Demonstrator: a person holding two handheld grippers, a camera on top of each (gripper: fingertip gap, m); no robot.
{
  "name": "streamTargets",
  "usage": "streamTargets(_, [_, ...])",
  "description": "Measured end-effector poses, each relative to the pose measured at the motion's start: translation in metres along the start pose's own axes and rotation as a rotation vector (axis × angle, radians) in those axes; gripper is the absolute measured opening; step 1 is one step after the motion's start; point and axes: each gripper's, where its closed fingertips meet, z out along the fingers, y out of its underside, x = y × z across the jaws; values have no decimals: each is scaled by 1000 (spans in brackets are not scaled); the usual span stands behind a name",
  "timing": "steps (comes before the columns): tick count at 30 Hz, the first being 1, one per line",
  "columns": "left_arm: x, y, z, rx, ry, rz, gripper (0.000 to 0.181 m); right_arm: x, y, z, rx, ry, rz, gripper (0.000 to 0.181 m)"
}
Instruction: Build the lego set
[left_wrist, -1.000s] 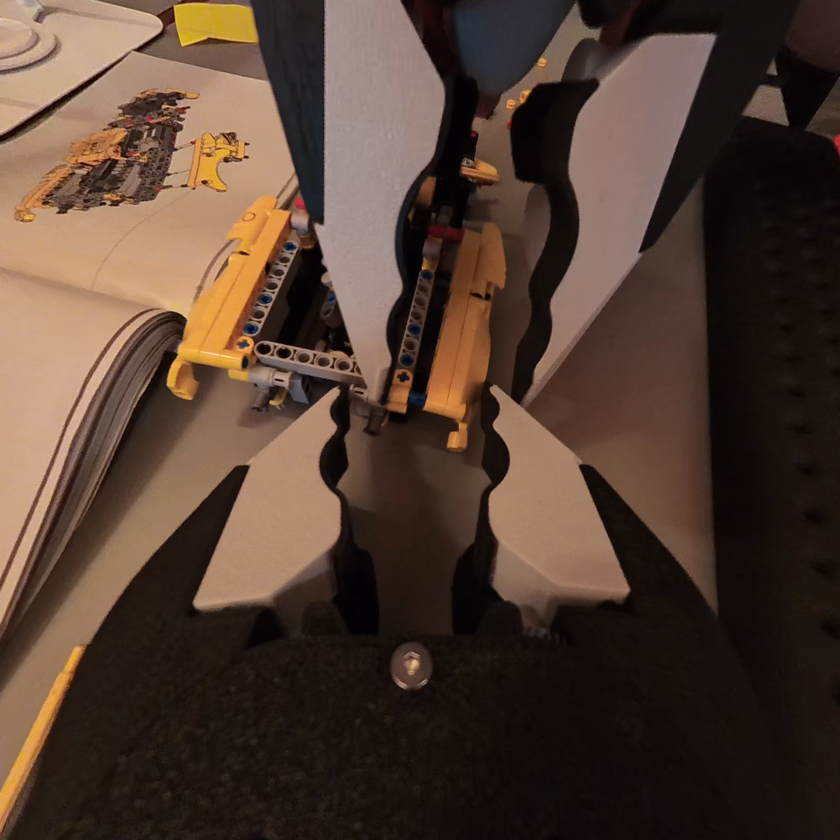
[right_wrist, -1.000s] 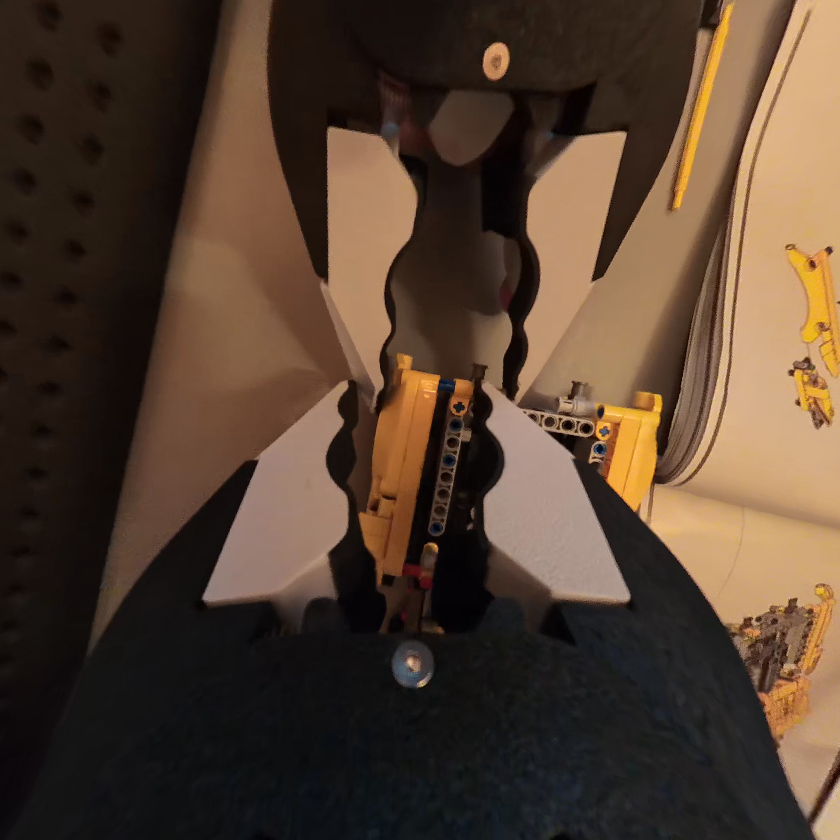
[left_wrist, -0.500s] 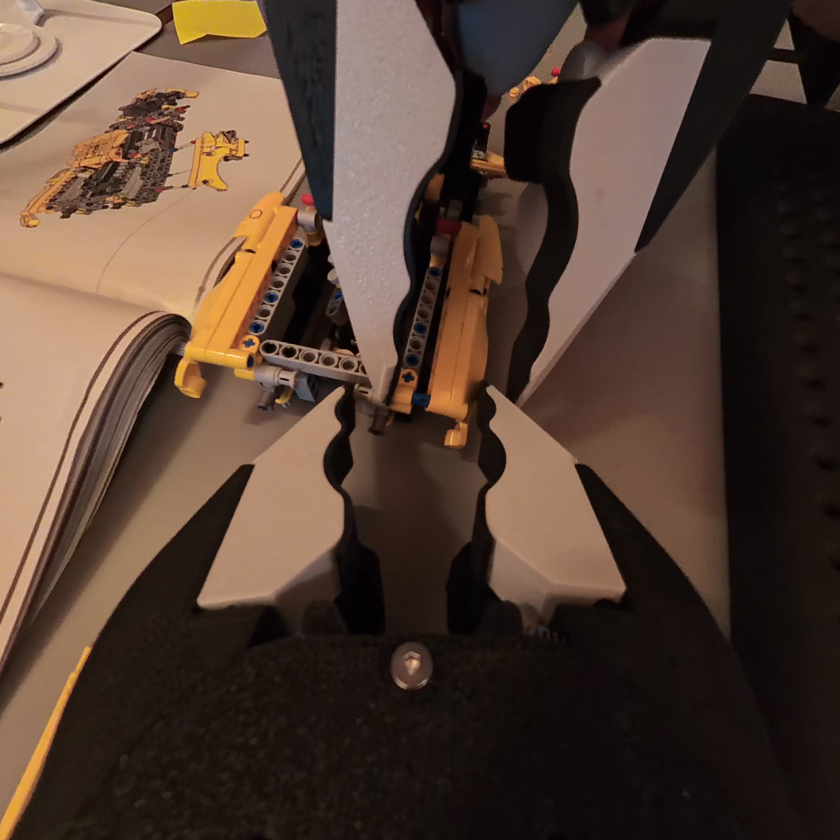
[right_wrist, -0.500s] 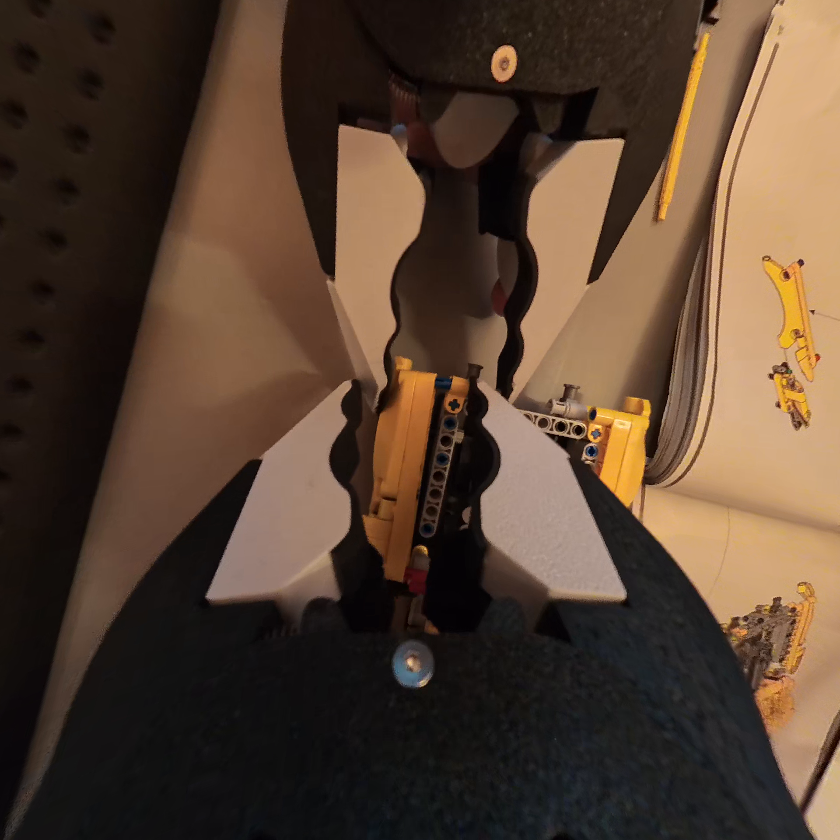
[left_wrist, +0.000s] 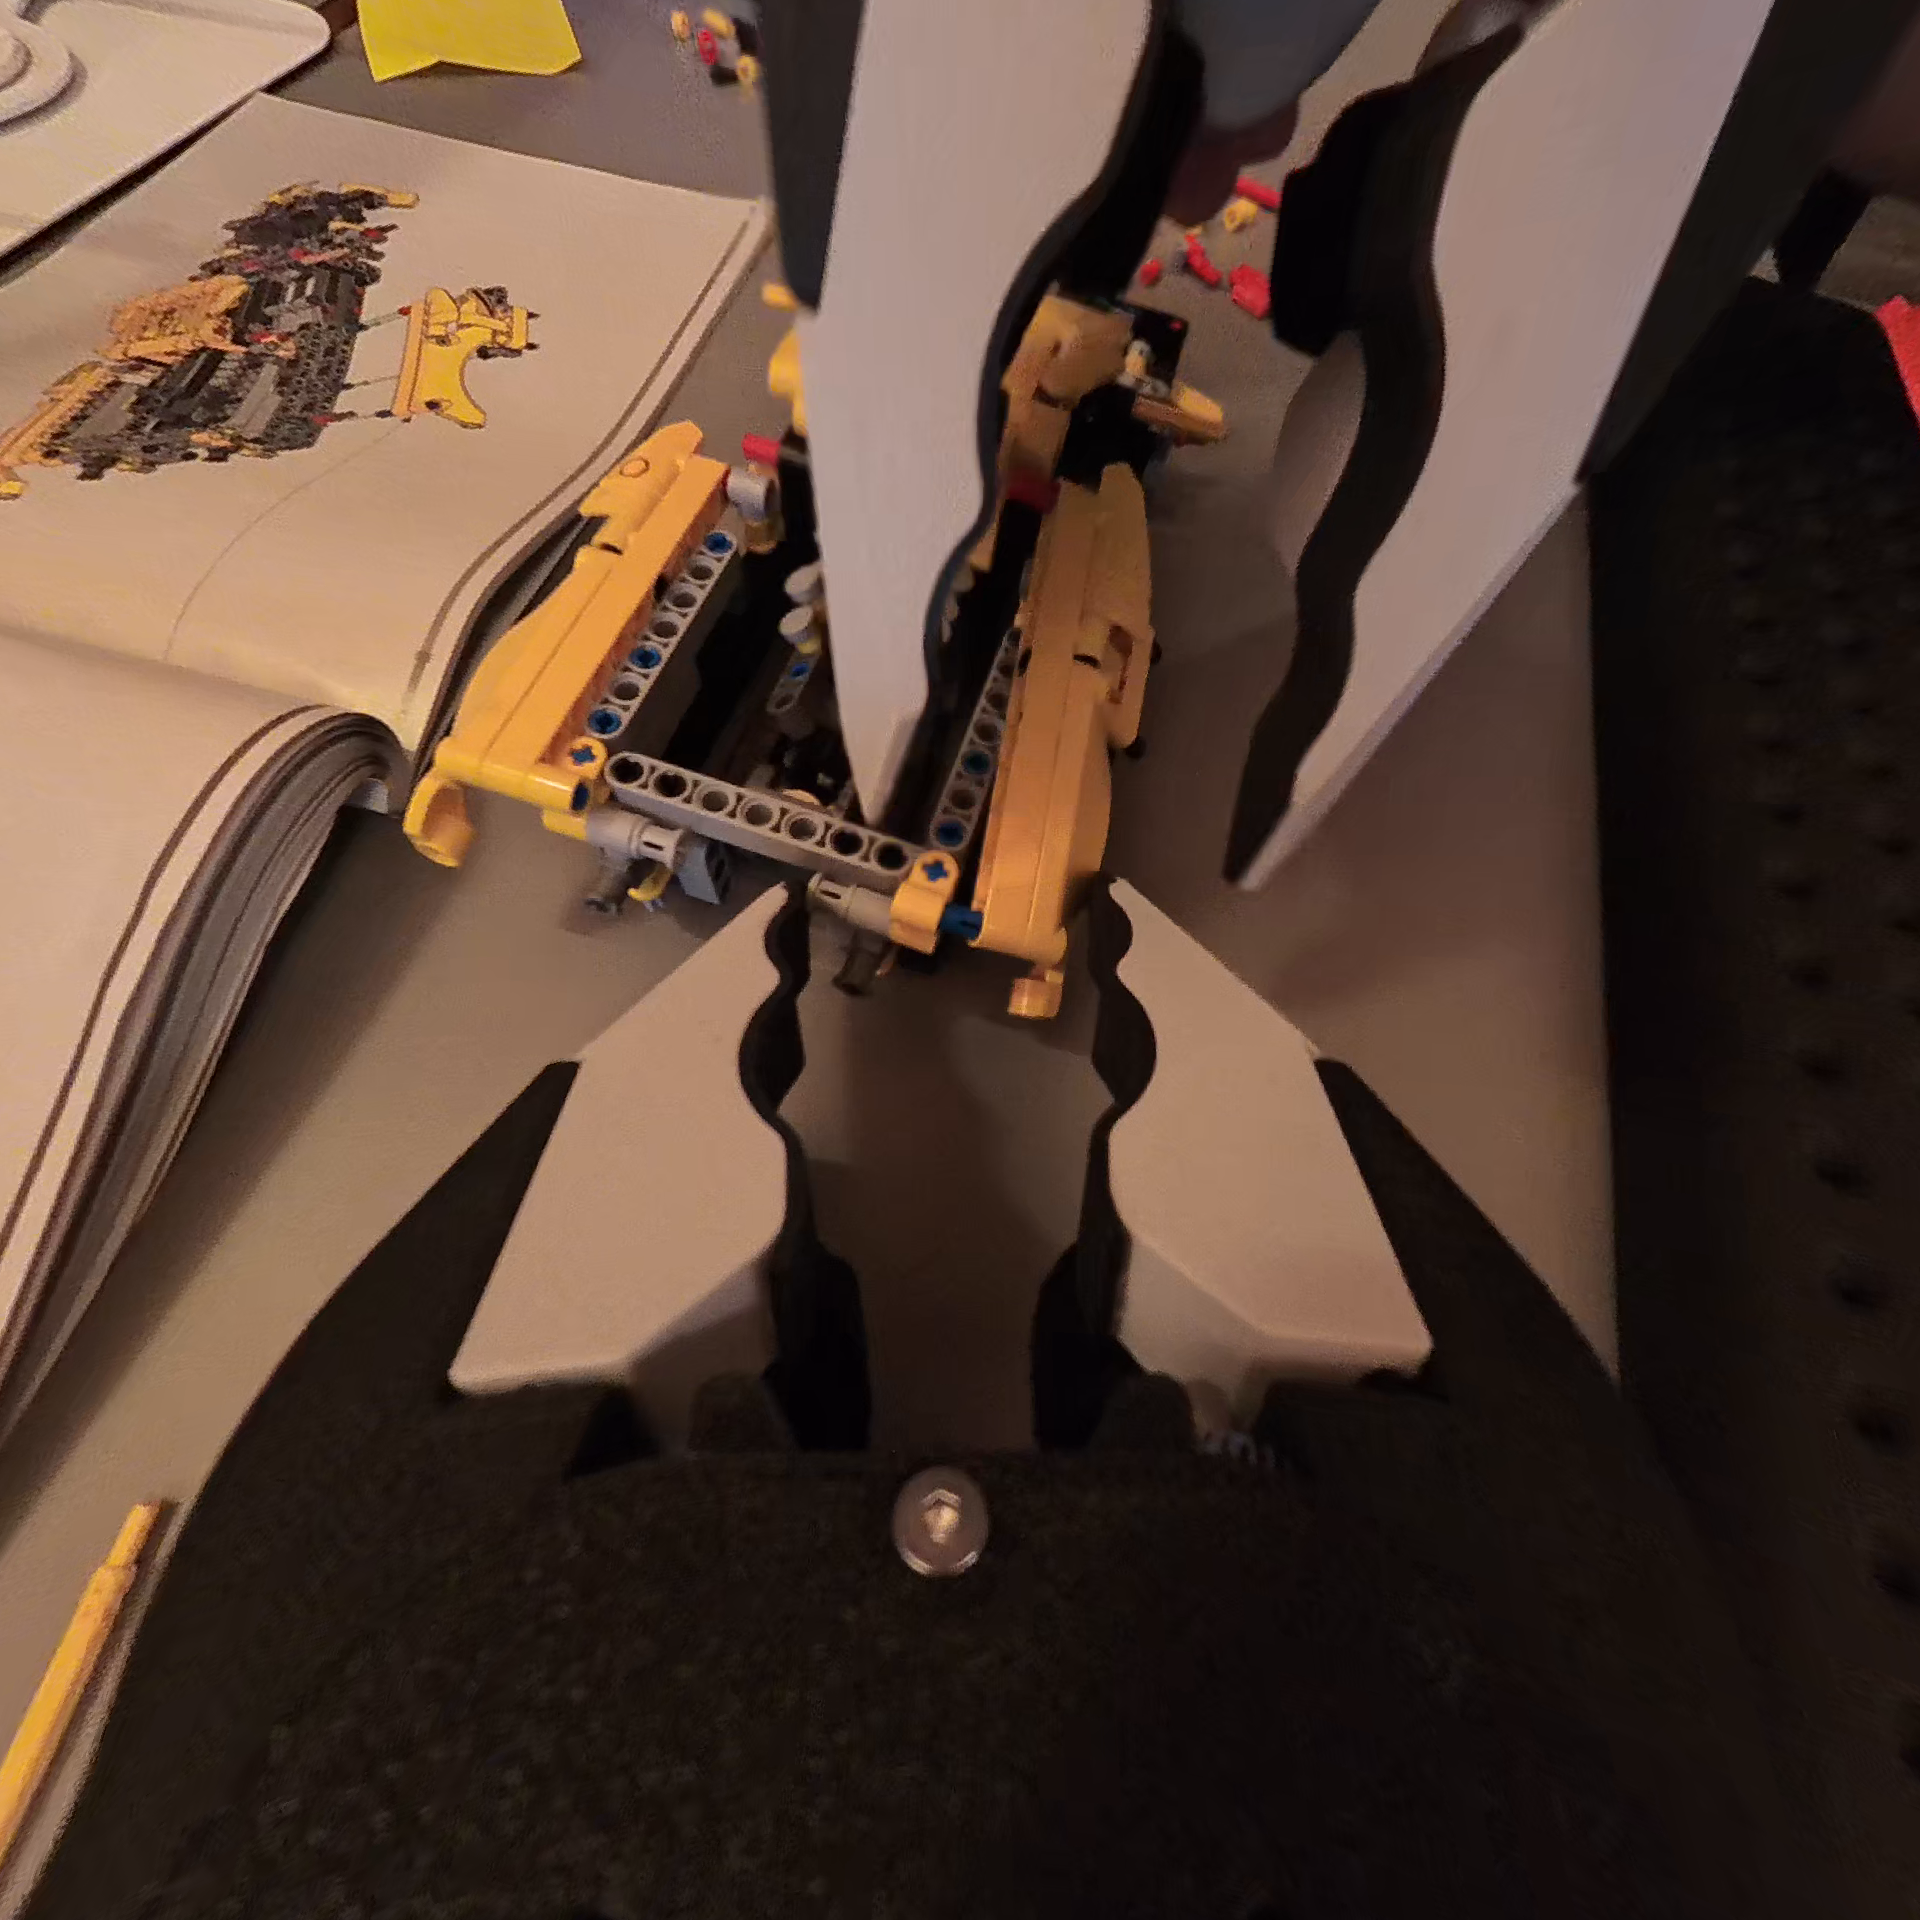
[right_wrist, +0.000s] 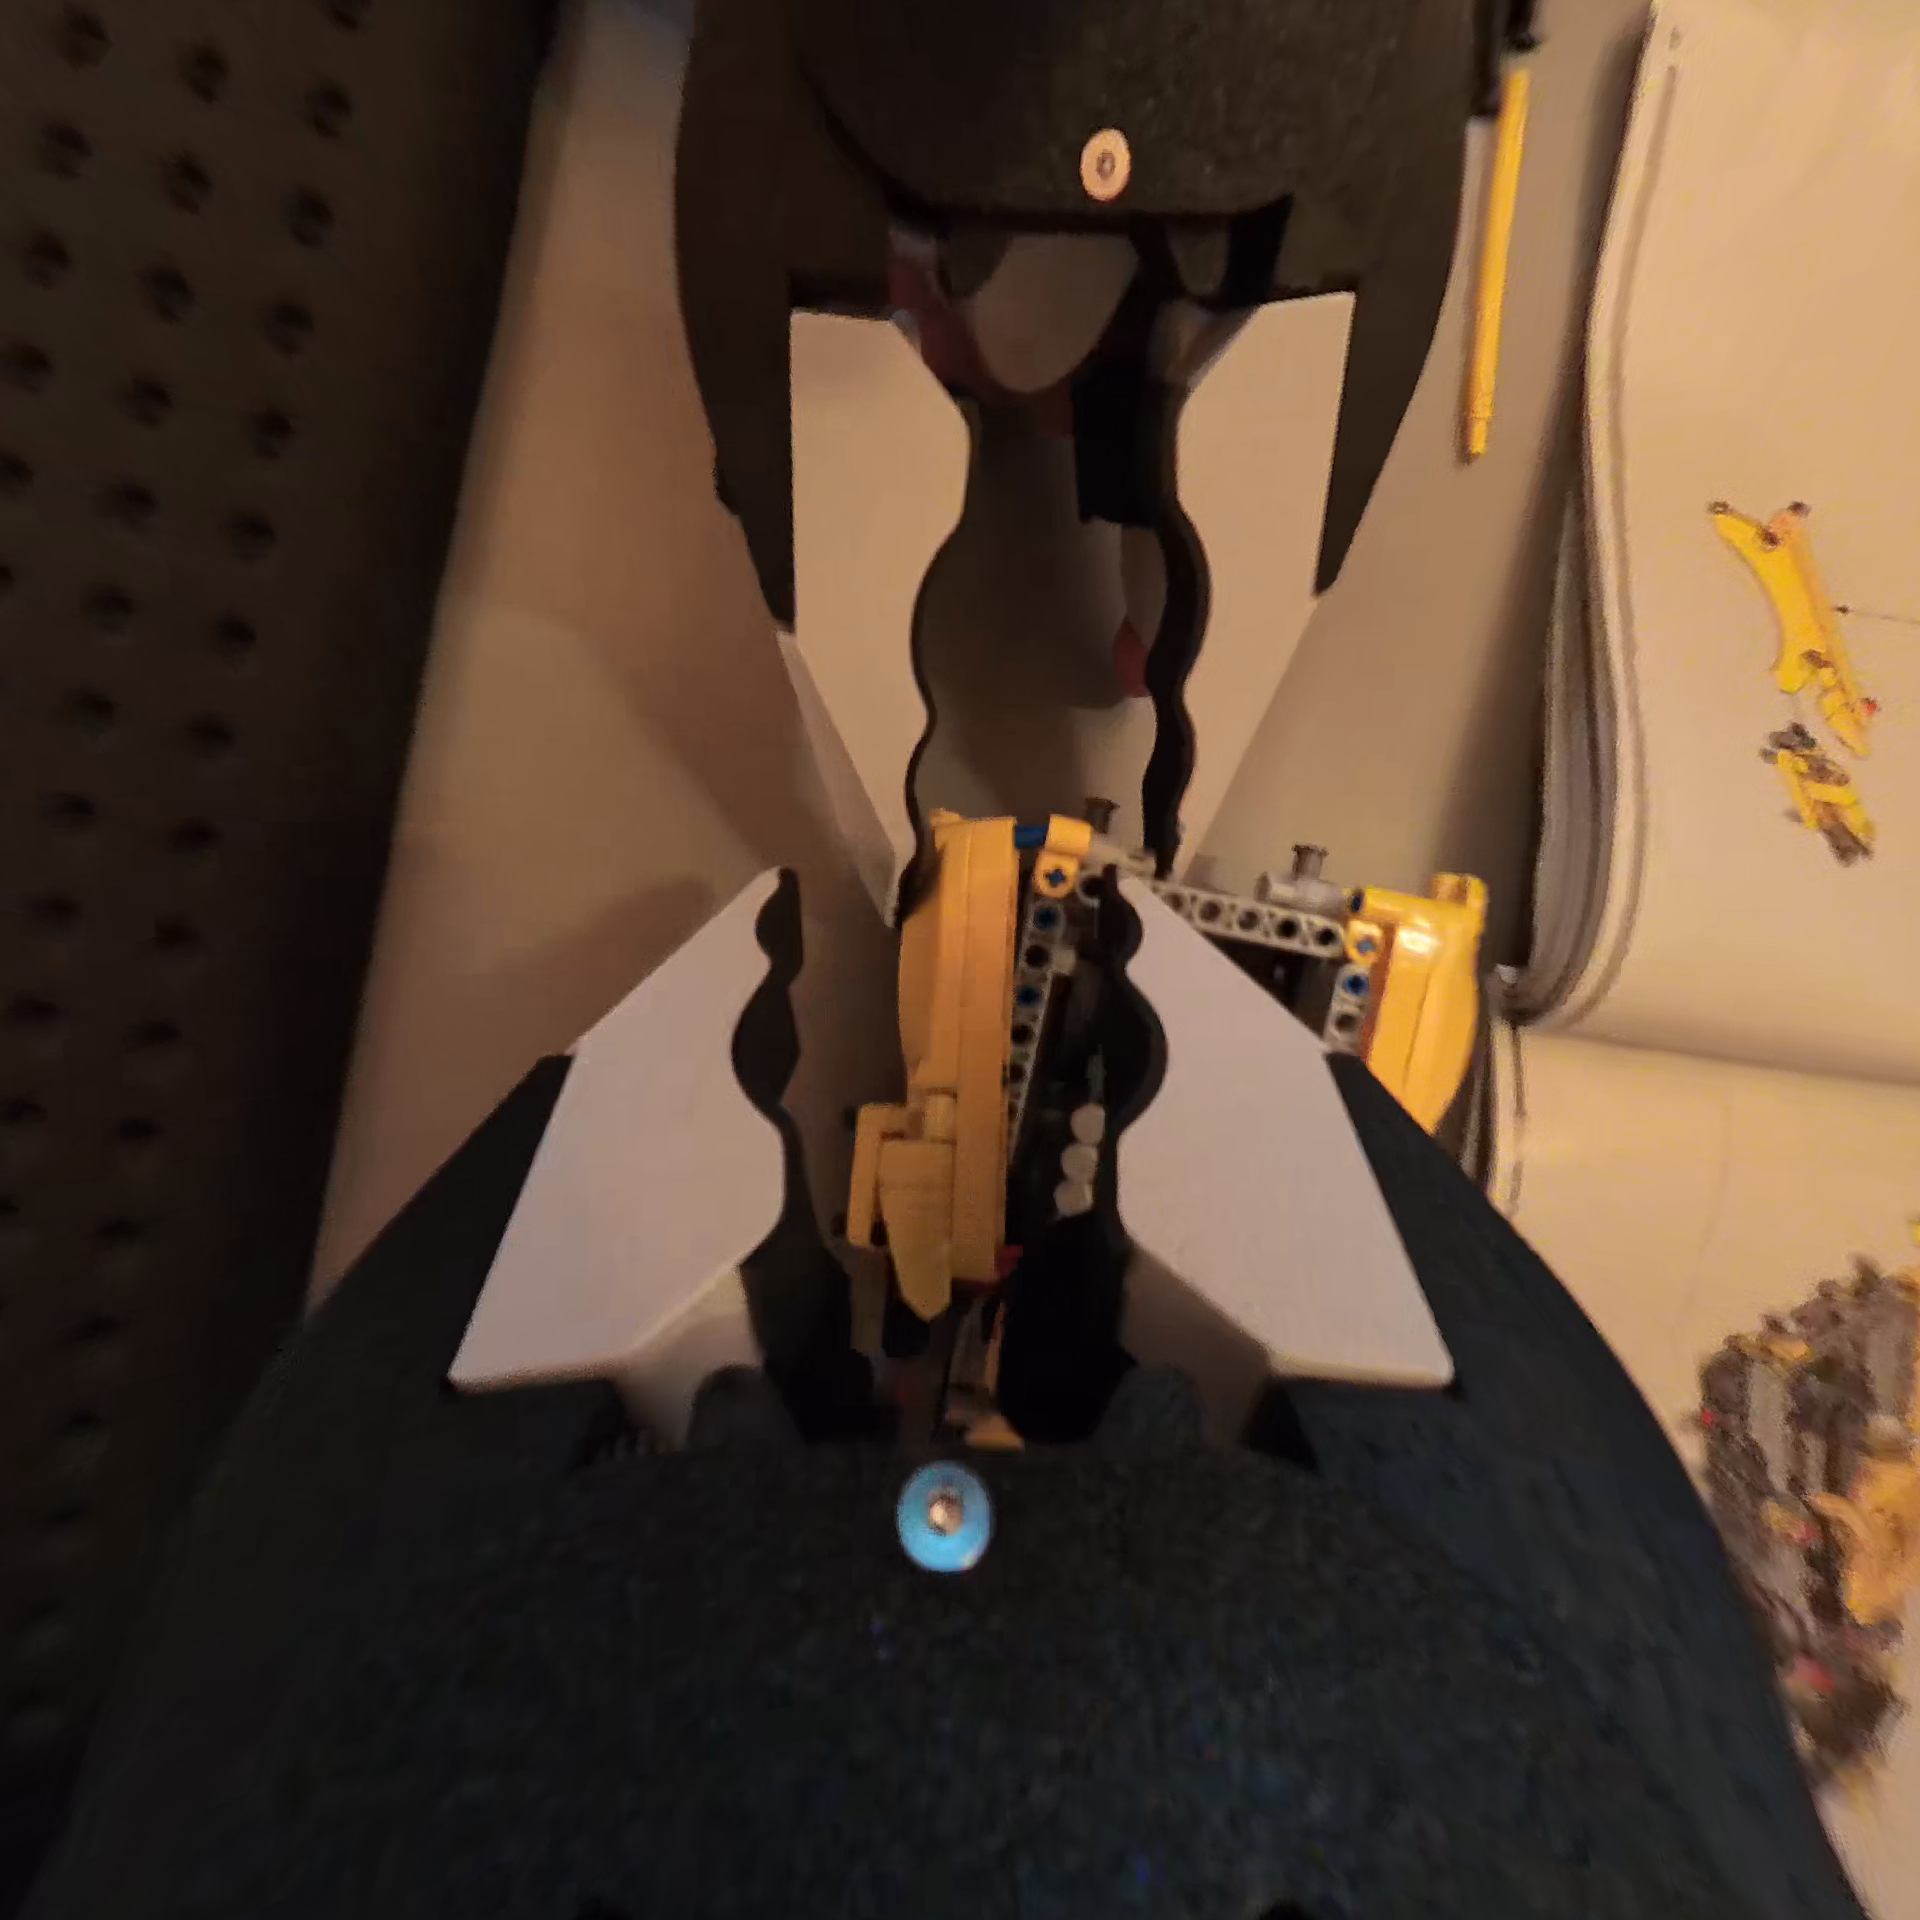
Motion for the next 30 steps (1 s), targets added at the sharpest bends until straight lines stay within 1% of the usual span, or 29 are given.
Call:
streamTargets(2, [0, -1, -1, 4, 12, -10, 54, 6, 13, -4, -60, 126, -29, 54])
streamTargets(4, [0, 0, -1, 5, 15, -14, 54, 2, 17, -6, -75, 201, -51, 33])
streamTargets(5, [1, 0, -1, 4, 14, -11, 54, -1, 15, -6, -54, 225, -54, 27])
streamTargets(7, [2, 1, -1, 0, 10, 5, 54, 1, 18, -7, -67, 287, -48, 20])
streamTargets(11, [2, 1, 0, -5, -14, 35, 54, 1, 18, -7, -60, 252, 43, 16])
streamTargets(13, [2, 3, 0, -15, -38, 75, 54, -1, 16, -7, -36, 179, 128, 10])
streamTargets(14, [1, 4, 0, -23, -67, 109, 51, -2, 15, -8, -18, 141, 164, 3])
streamTargets(15, [0, 5, 0, -22, -99, 148, 51, -2, 15, -8, -15, 108, 197, 2])
streamTargets(18, [-1, 4, 0, -17, -159, 225, 50, -2, 15, -7, -12, 56, 238, 2])
streamTargets(20, [-1, 4, -1, -16, -148, 210, 50, -3, 14, -8, -27, 75, 191, 3])
streamTargets(21, [-1, 4, -1, -14, -141, 202, 50, -5, 14, -8, -35, 96, 149, 9])
streamTargets(24, [-1, 4, -2, -13, -131, 180, 51, -11, 16, -5, -94, 180, 51, 27])
streamTargets(26, [0, 4, -2, -11, -114, 135, 51, -6, 18, -5, -122, 282, -18, 25])
streamTargets(28, [3, 2, -3, -7, -66, 57, 52, -1, 21, -6, -159, 378, -110, 22])
streamTargets(30, [4, 1, -5, 2, -33, 16, 46, 0, 25, -3, -217, 443, -199, 29])
